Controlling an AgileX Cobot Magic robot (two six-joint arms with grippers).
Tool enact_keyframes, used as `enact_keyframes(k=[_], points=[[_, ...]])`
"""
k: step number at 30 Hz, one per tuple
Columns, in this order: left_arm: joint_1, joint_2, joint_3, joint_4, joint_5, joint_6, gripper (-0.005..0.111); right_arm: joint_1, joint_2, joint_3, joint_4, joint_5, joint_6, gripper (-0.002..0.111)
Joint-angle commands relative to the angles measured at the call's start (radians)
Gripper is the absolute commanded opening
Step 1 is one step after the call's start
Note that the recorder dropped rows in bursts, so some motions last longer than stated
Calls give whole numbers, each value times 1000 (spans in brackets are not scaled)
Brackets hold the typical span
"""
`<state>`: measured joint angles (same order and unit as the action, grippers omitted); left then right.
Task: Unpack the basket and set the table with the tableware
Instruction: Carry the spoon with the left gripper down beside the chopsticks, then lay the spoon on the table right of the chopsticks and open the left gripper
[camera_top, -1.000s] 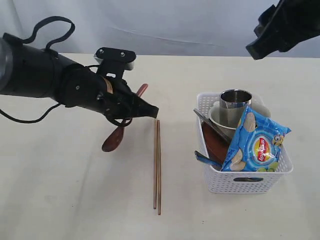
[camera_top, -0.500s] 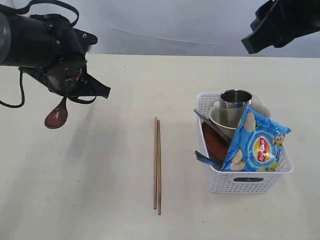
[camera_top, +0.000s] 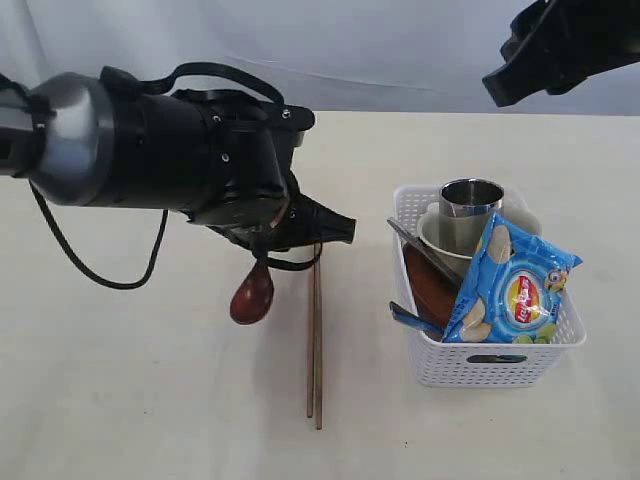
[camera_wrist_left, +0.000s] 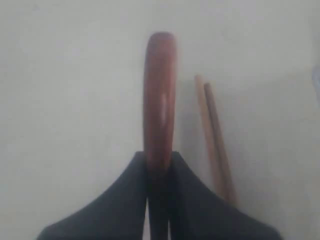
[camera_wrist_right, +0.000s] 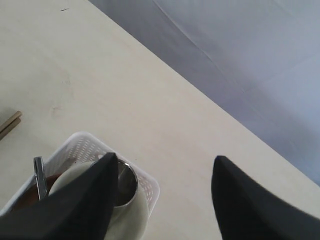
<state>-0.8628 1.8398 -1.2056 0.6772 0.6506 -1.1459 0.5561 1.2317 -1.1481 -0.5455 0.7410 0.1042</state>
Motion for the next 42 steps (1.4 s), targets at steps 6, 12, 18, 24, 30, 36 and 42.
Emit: enact_keyframes(k=[6, 12, 18, 24, 30, 36, 42], points=[[-51, 12, -1, -58, -154, -64, 0, -6, -5, -2, 7, 0, 10, 53], [-56, 87, -1, -62, -156, -91, 0, -6, -5, -2, 18, 0, 14, 53], [-56, 114, -1, -62, -263, -100, 0, -6, -5, -2, 18, -2, 14, 53], [-56, 149, -1, -54, -335, -117, 0, -6, -5, -2, 24, -4, 14, 53], [-56, 187, -1, -54, -372, -143, 0, -6, -5, -2, 30, -6, 14, 53], [-56, 188, -26, 20, -318, -229, 0, -6, -5, -2, 35, -8, 14, 53], [-84, 190, -38, 69, -261, -350, 0, -6, -5, -2, 51, -19, 11, 53]])
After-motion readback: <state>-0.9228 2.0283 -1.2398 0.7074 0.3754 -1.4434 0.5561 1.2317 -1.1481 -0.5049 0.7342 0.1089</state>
